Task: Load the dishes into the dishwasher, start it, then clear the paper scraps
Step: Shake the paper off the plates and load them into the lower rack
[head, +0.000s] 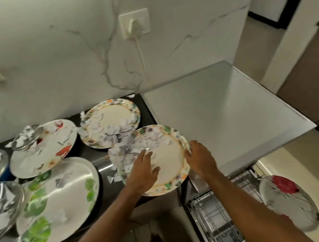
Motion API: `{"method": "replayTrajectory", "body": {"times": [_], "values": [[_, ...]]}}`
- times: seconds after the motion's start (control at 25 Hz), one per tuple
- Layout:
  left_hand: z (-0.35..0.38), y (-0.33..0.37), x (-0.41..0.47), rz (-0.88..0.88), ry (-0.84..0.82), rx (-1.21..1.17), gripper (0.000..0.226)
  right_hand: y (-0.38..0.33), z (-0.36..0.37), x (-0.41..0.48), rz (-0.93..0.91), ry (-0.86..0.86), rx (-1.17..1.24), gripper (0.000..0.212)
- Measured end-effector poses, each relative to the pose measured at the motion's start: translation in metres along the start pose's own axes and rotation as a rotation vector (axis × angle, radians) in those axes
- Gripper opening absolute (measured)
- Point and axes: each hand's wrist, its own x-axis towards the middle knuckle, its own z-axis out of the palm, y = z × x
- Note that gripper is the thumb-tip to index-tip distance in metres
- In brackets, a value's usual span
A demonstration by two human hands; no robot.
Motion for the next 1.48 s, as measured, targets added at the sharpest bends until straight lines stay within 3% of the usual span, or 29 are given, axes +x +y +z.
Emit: {"method": "replayTrajectory", "body": {"times": [0.12, 0.2, 0.44, 0.64, 0.88, 0.96, 1.04, 1.12, 1.2, 1.32, 1.4, 1.48], "values": [[-0.021, -0.044, -0.01, -0.245, 0.136, -0.073, 0.064, -0.016, 0.014, 0.01, 0.157, 0.061, 0.054, 0.038], [-0.03, -0.072, -0.01, -0.394, 0.116, -0.175, 0.059, -0.028, 0.022, 0.019, 0.225, 0.092, 0.082, 0.038], [-0.035, -0.09, -0.002, -0.457, 0.032, -0.316, 0.048, -0.033, 0.023, 0.036, 0.351, 0.085, 0.125, 0.028], [-0.032, -0.092, 0.0, -0.556, 0.047, -0.453, 0.07, -0.04, 0.017, 0.029, 0.431, 0.093, 0.266, 0.03], [-0.051, -0.083, -0.017, -0.555, 0.142, -0.612, 0.062, -0.056, -0.002, 0.016, 0.374, 0.153, 0.412, 0.022], [-0.06, -0.081, -0.022, -0.585, 0.168, -0.874, 0.051, -0.063, -0.011, 0.018, 0.362, 0.145, 0.437, 0.022], [-0.067, -0.075, -0.03, -0.602, 0.15, -1.34, 0.042, -0.07, -0.014, 0.022, 0.365, 0.126, 0.465, 0.022], [-0.07, -0.065, -0.042, -0.548, 0.092, -1.669, 0.048, -0.082, -0.012, 0.024, 0.352, 0.088, 0.496, 0.022], [-0.066, -0.055, -0.054, -0.49, 0.119, -1.792, 0.055, -0.095, -0.009, 0.025, 0.311, 0.036, 0.517, 0.019], [-0.065, -0.054, -0.07, -0.497, 0.275, -1.777, 0.067, -0.114, -0.006, 0.027, 0.186, -0.098, 0.452, 0.017], [-0.072, -0.063, -0.083, -0.508, 0.387, -1.782, 0.072, -0.126, -0.007, 0.025, -0.067, -0.082, 0.273, 0.026], [-0.079, -0.072, -0.097, -0.504, 0.478, -1.779, 0.073, -0.146, -0.005, 0.013, -0.446, -0.051, 0.27, 0.042]]}}
